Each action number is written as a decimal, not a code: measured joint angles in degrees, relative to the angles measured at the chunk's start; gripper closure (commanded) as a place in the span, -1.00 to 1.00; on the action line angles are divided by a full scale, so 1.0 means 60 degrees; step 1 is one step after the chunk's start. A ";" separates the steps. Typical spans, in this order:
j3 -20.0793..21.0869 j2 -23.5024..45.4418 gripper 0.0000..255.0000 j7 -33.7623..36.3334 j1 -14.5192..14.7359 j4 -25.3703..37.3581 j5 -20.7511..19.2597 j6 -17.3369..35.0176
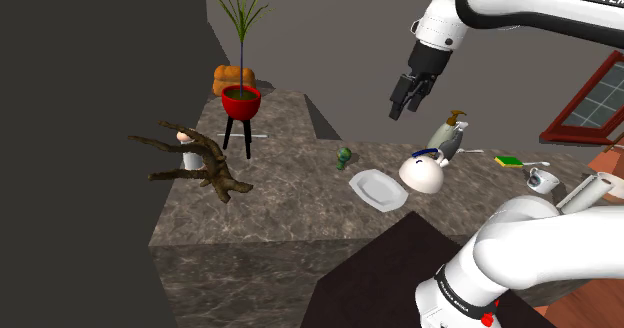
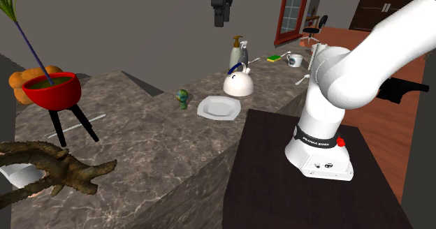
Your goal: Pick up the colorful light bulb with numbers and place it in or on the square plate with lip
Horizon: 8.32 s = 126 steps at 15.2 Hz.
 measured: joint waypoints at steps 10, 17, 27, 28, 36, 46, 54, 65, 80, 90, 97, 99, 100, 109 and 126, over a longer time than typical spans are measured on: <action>-0.0137 0.1953 -1.00 -0.0085 -0.0344 -0.0447 -0.0498 0.2201; -0.0353 0.4046 -1.00 -0.0130 -0.0702 -0.0268 -0.0999 0.3979; -0.0658 0.7359 -1.00 0.0041 -0.1119 0.1012 -0.1681 0.5838; -0.0690 0.7709 -1.00 0.0064 -0.1148 0.1250 -0.1736 0.5933; -0.0985 1.0541 -1.00 0.0170 -0.1391 0.3305 -0.2088 0.6581; -0.1121 1.1943 -1.00 0.0226 -0.1534 0.3816 -0.2207 0.7454; -0.1123 1.1998 1.00 0.0233 -0.1538 0.3811 -0.2211 0.7524; -0.1118 1.1890 1.00 0.0218 -0.1533 0.3818 -0.2202 0.7403; -0.1082 1.0729 1.00 -0.0046 -0.1522 0.4093 -0.2093 0.5987; -0.1564 0.7868 1.00 -0.0765 -0.2083 0.0572 -0.2474 0.6793; -0.1955 0.5953 1.00 -0.1257 -0.2480 -0.1359 -0.2881 0.6919; -0.1996 0.6015 1.00 -0.1260 -0.2518 -0.1526 -0.2931 0.7151; -0.2001 0.6102 1.00 -0.1239 -0.2522 -0.1563 -0.2944 0.7275; -0.2068 0.6990 1.00 -0.1024 -0.2588 -0.1927 -0.3114 0.8521; -0.2096 0.7937 -1.00 -0.0765 -0.2613 -0.2038 -0.3269 0.9574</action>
